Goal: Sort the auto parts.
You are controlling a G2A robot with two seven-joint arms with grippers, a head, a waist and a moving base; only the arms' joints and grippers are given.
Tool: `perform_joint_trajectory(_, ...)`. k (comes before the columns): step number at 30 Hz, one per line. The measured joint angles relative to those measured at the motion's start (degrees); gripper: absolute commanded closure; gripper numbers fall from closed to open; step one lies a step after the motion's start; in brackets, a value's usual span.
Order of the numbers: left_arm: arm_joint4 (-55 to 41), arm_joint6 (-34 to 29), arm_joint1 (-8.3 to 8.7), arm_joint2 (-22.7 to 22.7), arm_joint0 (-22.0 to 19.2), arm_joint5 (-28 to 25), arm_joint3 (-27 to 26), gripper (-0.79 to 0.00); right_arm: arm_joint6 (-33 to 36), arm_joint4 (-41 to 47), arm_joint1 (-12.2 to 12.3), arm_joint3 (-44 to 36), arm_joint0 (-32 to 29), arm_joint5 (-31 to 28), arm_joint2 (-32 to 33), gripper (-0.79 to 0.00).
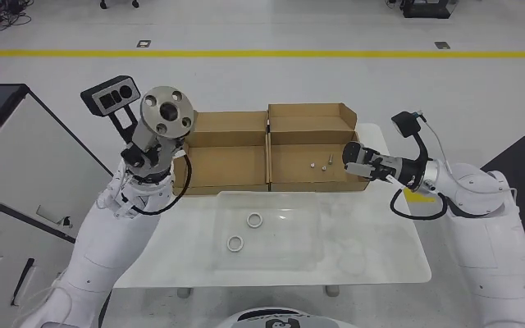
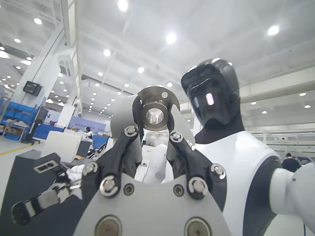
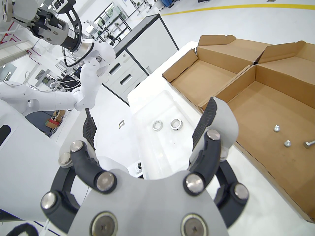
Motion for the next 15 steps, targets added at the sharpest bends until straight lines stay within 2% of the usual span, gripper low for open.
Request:
perform_joint_trajectory(3,-4.71,-2.12,-0.79,-0.69,0.25,0.0,-0.4,0.0,0.0,0.0,0.0,0.0,0.0,0.0,0.0,-0.785)
perform_joint_trajectory(7,-5.94,-6.62,-1.6,-1.74,0.54,0.0,1.26,0.0,0.0,0.0,0.0,0.0,0.0,0.0,0.0,-0.785)
perform_joint_trajectory(15,1.41,-10.72,-2.03,-2.64,0.72,1.09,4.77,0.0,0.0,0.0,0.0,0.0,0.0,0.0,0.0,-0.785)
